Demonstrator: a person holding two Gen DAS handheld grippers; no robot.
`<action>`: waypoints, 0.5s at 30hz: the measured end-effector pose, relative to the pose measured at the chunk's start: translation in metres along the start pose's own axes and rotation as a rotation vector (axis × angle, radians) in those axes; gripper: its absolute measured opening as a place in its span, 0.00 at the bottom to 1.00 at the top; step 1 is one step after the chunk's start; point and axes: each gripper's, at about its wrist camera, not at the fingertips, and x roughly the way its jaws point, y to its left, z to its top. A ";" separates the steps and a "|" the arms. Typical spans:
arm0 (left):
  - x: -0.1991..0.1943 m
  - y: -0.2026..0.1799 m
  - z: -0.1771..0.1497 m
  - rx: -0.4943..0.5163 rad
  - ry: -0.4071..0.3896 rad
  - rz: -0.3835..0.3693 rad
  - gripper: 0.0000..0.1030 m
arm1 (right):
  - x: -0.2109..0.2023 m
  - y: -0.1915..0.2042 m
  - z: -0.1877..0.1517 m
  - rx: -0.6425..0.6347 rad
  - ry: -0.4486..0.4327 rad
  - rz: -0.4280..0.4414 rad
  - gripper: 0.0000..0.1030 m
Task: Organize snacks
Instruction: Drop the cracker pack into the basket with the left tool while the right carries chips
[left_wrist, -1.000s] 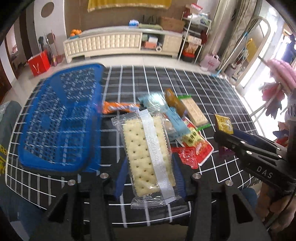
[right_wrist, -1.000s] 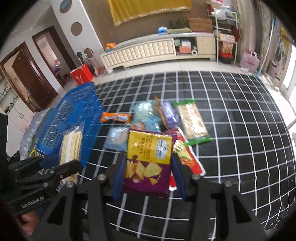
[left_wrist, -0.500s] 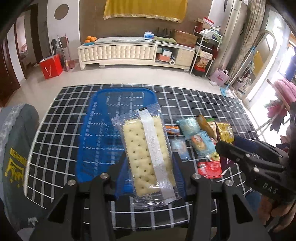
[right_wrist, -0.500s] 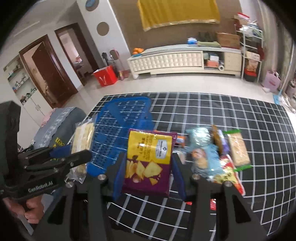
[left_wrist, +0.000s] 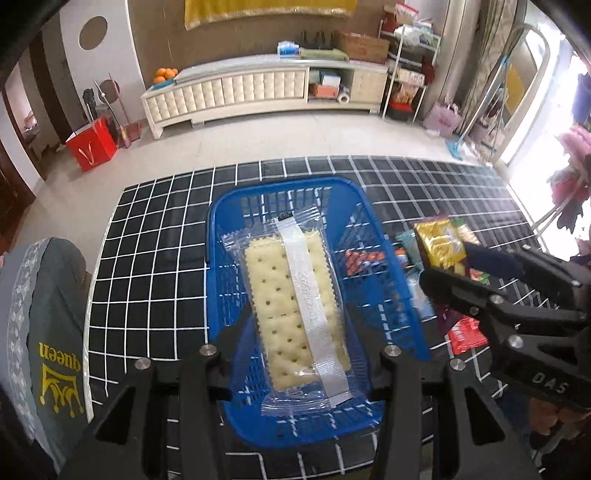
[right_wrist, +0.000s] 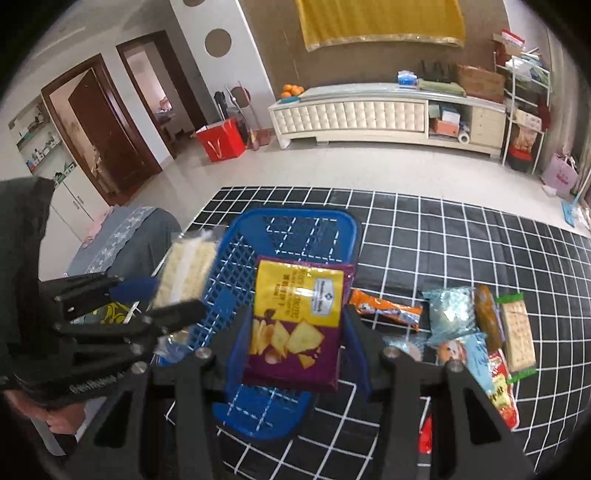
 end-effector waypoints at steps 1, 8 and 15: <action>0.007 0.002 0.002 0.000 0.014 -0.006 0.42 | 0.005 -0.001 0.001 -0.001 0.007 -0.002 0.51; 0.041 0.013 0.014 -0.009 0.054 -0.002 0.42 | 0.025 -0.009 0.007 0.033 0.034 0.004 0.51; 0.057 0.018 0.021 -0.022 0.050 0.010 0.48 | 0.032 -0.015 0.009 0.037 0.052 -0.009 0.51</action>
